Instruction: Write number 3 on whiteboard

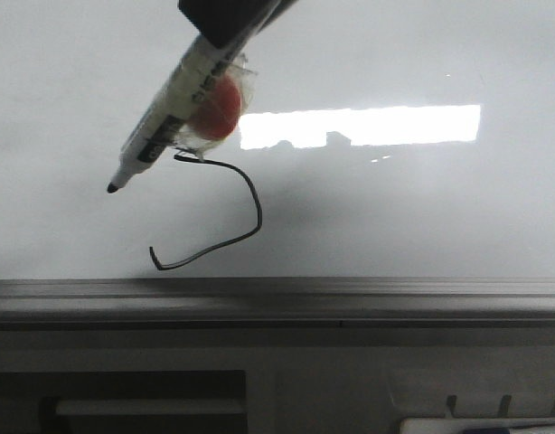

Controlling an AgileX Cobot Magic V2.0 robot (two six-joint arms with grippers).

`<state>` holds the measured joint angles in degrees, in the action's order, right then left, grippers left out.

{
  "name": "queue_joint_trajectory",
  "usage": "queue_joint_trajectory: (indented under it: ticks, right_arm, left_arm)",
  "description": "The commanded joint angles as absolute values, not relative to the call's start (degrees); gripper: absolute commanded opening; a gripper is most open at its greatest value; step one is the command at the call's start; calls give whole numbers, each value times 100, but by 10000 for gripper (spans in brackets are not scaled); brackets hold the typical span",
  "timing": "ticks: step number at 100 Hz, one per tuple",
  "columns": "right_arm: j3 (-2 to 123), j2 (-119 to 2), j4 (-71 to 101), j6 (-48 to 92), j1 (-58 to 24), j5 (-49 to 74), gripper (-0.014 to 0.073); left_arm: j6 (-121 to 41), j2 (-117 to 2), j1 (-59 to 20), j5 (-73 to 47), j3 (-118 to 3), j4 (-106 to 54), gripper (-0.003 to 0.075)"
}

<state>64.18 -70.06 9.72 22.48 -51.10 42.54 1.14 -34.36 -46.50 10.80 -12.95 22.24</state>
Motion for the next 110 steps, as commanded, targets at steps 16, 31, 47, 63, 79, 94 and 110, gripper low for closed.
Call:
queue_joint_trajectory:
  ticks: [16,31,47,63,79,94,110]
  right_arm:
    - [6613,-6863,1032,2232,-5184,4023,-61]
    - [6613,-6863,1032,2232,-5185,3970,-61]
    - [6613,-6863,1032,2232,-5286,3960,-61]
    - [6613,-6866,1032,2232,-5357,3960,-61]
    - [6613,-6866,1022,2232,-5357,4008,-61]
    - [6613,-6866,981,2232,-5357,4020,-61]
    - [6613,-6866,981,2232,-5357,4030,-61]
  left_arm:
    - [145,-3532,-4672,1472,-1443,2687,419]
    - [145,-3954,-4672,1472,-1443,2971,419]
    - [145,-4710,-4672,1554,-1619,3380,419]
    - [145,-5309,-4672,1630,-2062,3380,419]
    - [145,-5560,-4672,1671,-2264,3380,419]
    - [145,-5590,-4672,1939,-2270,3380,405]
    - [145,-5590,-4672,2069,-2270,3511,242]
